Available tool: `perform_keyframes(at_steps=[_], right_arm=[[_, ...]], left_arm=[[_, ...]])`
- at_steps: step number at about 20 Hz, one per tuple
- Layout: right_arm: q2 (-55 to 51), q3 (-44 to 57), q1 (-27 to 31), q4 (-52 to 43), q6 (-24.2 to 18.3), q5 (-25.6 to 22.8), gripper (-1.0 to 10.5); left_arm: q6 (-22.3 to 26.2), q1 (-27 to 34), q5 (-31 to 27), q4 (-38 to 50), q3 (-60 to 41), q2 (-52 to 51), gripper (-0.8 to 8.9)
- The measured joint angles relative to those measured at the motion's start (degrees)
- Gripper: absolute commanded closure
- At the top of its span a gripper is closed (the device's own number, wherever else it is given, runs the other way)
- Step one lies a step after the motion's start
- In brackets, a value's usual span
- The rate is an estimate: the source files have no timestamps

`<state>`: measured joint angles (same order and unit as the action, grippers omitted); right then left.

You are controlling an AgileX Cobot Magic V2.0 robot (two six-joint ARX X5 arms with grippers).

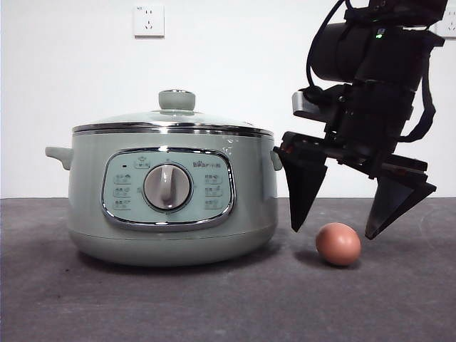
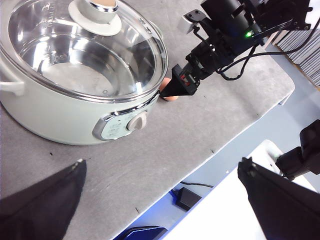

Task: Pick up the egg,open the lid,put the egg in the pot,close the lid

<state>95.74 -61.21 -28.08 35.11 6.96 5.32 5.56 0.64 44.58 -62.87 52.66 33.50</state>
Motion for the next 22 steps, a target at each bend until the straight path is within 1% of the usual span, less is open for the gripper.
perform_keyframes(at_steps=[1, 3, 5, 7, 9, 10, 12, 14, 17, 21, 22], right_arm=[[0.31, 0.00, 0.00, -0.39, 0.11, -0.66, 4.3], [1.20, -0.02, -0.02, -0.39, 0.17, -1.01, 5.2], [1.79, -0.02, -0.02, -0.48, 0.15, -1.01, 5.5], [1.79, -0.02, -0.02, -0.94, 0.15, -1.01, 5.5], [1.81, -0.02, -0.02, -0.94, 0.17, -1.03, 6.5], [1.92, -0.02, -0.02, -0.96, 0.17, -1.01, 6.7], [2.29, -0.02, -0.02, -1.01, 0.17, -1.01, 6.8], [2.36, -0.02, -0.02, -1.07, 0.20, -1.01, 8.0], [2.36, -0.09, -0.02, -1.25, 0.20, -0.90, 9.4], [2.36, -0.09, -0.02, -1.49, 0.20, -0.90, 9.6], [2.34, -0.09, -0.02, -1.62, 0.20, -0.92, 9.6]], left_arm=[[0.00, 0.00, -0.02, 0.00, 0.00, 0.00, 1.64], [0.00, 0.00, -0.31, 0.00, 0.00, 0.00, 1.64], [0.00, 0.00, -1.18, 0.02, 0.00, 0.00, 1.64], [0.00, 0.00, -1.44, 0.09, 0.00, 0.02, 1.64], [0.00, 0.00, -1.53, 0.24, 0.00, 0.02, 1.64], [0.00, 0.00, -1.55, 0.31, 0.00, 0.02, 1.64], [0.00, 0.00, -1.55, 0.35, 0.00, 0.02, 1.64], [0.00, 0.00, -1.55, 0.39, 0.00, 0.02, 1.64], [0.00, 0.00, -1.55, 1.01, 0.00, 0.02, 1.64], [0.00, 0.00, -1.90, 1.27, 0.00, 0.09, 1.65], [0.00, 0.00, -3.26, 1.36, 0.00, 0.26, 1.65]])
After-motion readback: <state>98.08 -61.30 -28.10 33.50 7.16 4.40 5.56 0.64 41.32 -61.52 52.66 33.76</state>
